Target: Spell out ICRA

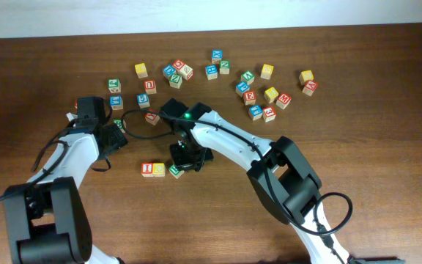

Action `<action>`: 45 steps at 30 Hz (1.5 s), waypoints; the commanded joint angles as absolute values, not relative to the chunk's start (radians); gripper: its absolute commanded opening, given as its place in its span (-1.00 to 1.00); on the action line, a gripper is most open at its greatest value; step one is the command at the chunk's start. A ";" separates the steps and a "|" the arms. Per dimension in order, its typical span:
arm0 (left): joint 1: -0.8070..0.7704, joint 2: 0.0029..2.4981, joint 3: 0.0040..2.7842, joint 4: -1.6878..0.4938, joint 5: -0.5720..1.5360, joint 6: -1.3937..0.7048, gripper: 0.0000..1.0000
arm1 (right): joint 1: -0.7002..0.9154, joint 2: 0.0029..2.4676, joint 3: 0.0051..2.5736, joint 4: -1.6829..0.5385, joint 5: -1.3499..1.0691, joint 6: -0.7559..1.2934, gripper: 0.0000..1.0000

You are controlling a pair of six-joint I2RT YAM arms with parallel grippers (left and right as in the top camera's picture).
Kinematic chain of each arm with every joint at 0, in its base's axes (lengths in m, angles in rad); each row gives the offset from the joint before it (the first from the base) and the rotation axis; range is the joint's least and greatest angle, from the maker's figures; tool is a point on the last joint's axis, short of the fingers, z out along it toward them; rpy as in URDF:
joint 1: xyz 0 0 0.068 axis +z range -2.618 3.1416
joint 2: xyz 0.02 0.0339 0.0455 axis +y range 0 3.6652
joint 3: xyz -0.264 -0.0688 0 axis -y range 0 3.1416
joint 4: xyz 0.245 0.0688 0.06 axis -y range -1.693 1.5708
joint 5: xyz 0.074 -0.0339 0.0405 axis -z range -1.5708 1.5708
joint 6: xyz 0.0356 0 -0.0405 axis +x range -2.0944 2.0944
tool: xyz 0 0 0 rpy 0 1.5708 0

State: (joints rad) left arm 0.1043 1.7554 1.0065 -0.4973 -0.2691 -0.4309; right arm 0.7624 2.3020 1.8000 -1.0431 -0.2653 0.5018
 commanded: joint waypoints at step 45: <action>0.105 1.763 1.016 -0.498 -0.269 -0.433 0.98 | 0.812 2.316 1.789 -1.063 -0.311 0.585 -0.81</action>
State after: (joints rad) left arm 0.1043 1.7554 1.0065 -0.4973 -0.2695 -0.4309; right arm 0.8013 2.3028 1.7988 -1.0554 -0.3050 0.5762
